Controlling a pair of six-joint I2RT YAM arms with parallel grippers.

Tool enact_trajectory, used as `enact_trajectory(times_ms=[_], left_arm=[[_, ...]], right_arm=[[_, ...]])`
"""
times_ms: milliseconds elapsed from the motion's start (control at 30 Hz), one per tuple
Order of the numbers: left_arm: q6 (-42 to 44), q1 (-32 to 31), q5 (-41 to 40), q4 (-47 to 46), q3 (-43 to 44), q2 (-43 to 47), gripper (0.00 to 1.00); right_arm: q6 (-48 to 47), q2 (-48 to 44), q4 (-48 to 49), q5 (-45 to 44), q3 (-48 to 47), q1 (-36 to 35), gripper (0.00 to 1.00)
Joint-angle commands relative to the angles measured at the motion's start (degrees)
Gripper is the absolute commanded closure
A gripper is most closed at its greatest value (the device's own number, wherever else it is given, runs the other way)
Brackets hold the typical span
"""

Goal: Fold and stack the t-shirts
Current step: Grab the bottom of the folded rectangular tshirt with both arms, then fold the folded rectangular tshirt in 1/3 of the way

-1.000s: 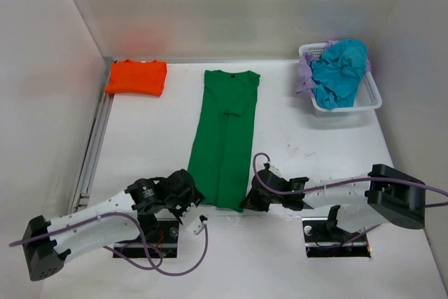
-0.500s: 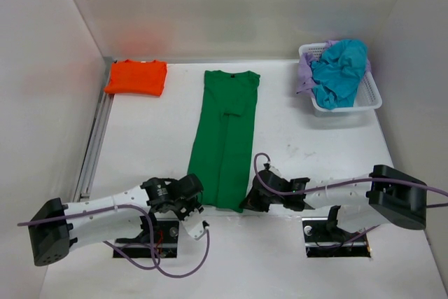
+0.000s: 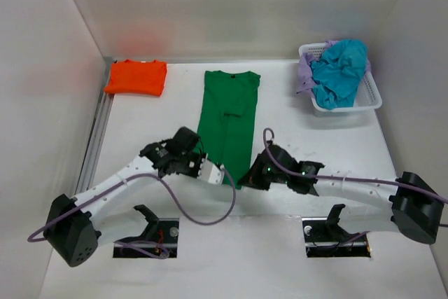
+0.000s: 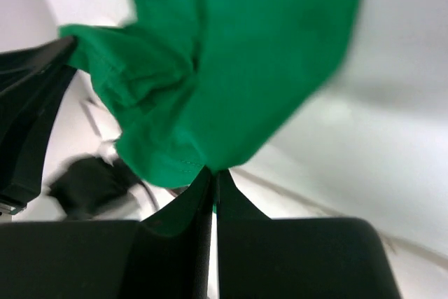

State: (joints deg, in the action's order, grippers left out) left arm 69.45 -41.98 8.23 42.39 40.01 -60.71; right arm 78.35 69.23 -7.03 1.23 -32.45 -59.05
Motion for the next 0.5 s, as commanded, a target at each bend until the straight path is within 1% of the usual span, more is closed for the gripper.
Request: enact_trajectory(times_ms=[0,100,200,300,467], left_arm=[[-5.1,6.1,7.1,-2.0,8.2,-4.5,0.95],[-7.7,10.8,9.7,-3.2,15.2,-11.1,0.95],[-10.0,13.5,10.5,-4.5,21.4,-17.3,0.95],[-10.8,15.0,10.1,-6.5,25.8,-22.8,0.94],[-12.5,15.7,8.6,-10.0,29.6,-29.5,0.93]], right_arm=[[-8.3,-1.1,-3.5,2.8,-5.5,6.7,0.96],[-13.6,2.1,-3.7,6.8,-9.4,13.5,0.96],[-18.4,7.1,-3.9,9.7,-14.3,18.8,0.96],[-21.5,11.7,-4.0,11.6,-18.5,22.9,0.97],[-24.4,18.3,-4.0,13.2,-24.4,27.7,0.97]])
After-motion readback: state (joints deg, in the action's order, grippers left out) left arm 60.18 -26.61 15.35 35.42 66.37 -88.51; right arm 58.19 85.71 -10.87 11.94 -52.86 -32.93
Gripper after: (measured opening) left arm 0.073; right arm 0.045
